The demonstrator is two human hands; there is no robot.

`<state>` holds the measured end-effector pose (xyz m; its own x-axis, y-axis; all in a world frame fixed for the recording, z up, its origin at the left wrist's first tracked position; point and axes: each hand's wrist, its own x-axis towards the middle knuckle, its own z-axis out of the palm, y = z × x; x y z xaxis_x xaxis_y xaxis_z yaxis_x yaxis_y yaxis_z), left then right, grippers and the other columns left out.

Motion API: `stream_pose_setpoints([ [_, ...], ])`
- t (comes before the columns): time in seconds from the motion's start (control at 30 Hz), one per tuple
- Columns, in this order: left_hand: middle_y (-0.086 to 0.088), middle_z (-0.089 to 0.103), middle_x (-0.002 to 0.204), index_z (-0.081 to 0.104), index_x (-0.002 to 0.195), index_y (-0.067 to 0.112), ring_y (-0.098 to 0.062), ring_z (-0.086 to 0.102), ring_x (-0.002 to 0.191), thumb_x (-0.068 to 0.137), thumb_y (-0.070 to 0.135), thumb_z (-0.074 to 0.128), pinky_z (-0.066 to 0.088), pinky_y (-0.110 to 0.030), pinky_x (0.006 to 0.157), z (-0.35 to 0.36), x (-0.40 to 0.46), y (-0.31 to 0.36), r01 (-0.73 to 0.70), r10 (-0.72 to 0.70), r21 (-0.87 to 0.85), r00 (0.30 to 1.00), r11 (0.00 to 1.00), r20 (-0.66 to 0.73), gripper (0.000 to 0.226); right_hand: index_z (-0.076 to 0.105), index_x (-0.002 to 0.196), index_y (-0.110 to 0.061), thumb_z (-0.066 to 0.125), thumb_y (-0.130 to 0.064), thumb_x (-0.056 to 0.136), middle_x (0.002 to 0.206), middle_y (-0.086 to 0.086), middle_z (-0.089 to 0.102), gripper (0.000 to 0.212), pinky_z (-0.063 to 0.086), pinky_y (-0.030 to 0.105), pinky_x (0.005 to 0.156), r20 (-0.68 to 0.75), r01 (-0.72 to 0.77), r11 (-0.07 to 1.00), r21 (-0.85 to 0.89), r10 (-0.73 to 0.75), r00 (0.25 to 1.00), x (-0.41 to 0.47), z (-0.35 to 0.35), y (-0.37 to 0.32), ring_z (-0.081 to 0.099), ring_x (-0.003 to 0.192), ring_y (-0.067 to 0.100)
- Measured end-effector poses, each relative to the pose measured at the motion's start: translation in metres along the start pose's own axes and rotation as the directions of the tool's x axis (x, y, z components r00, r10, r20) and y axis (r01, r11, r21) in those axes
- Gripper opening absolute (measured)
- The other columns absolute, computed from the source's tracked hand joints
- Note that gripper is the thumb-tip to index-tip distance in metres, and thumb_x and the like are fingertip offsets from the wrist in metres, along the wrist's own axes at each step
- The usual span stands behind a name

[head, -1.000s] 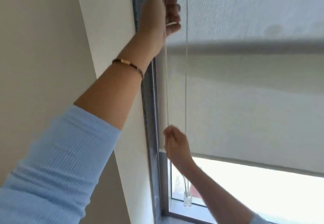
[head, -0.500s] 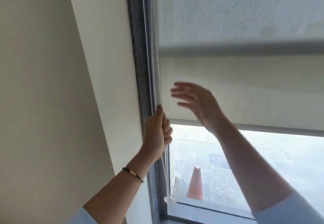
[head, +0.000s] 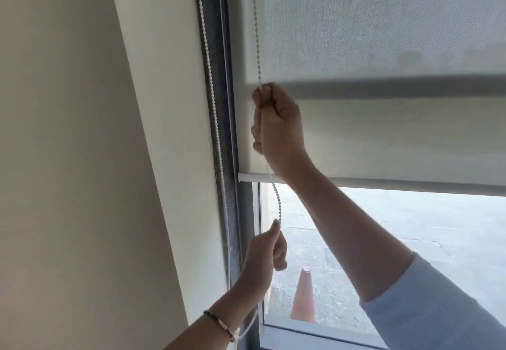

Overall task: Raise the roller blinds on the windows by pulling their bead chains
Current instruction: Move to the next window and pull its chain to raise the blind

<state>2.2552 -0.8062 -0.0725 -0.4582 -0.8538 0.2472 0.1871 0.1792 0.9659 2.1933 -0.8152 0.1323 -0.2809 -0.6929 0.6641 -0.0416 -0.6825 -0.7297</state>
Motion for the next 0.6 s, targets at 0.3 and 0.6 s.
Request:
stream_pose_setpoints([
  [0.3, -0.01, 0.074, 0.108, 0.068, 0.107, 0.017, -0.029, 0.067, 0.103, 0.1, 0.054, 0.021, 0.049, -0.043, 0.092, -0.042, 0.07, 0.19, -0.344, 0.351, 0.091, 0.932, 0.935, -0.091, 0.06, 0.038, 0.066, -0.03, 0.039, -0.012, 0.101, 0.052, -0.013, 0.035, 0.039, 0.026, 0.027, 0.05, -0.011, -0.013, 0.968, -0.252, 0.011, 1.0, -0.075, -0.029, 0.074, 0.028, 0.051, 0.012],
  [0.6, 0.0, 0.041, 0.057, 0.047, 0.062, 0.014, -0.014, 0.038, 0.05, 0.105, 0.047, 0.031, 0.037, -0.022, 0.053, 0.002, 0.098, 0.33, -0.388, 0.377, -0.227, 0.922, 0.893, -0.093, 0.057, 0.034, 0.067, -0.034, 0.036, 0.01, 0.095, 0.055, -0.016, 0.037, 0.051, 0.025, 0.013, 0.054, 0.041, -0.041, 0.941, -0.336, 0.058, 0.997, -0.126, -0.026, 0.093, 0.03, 0.053, 0.005],
])
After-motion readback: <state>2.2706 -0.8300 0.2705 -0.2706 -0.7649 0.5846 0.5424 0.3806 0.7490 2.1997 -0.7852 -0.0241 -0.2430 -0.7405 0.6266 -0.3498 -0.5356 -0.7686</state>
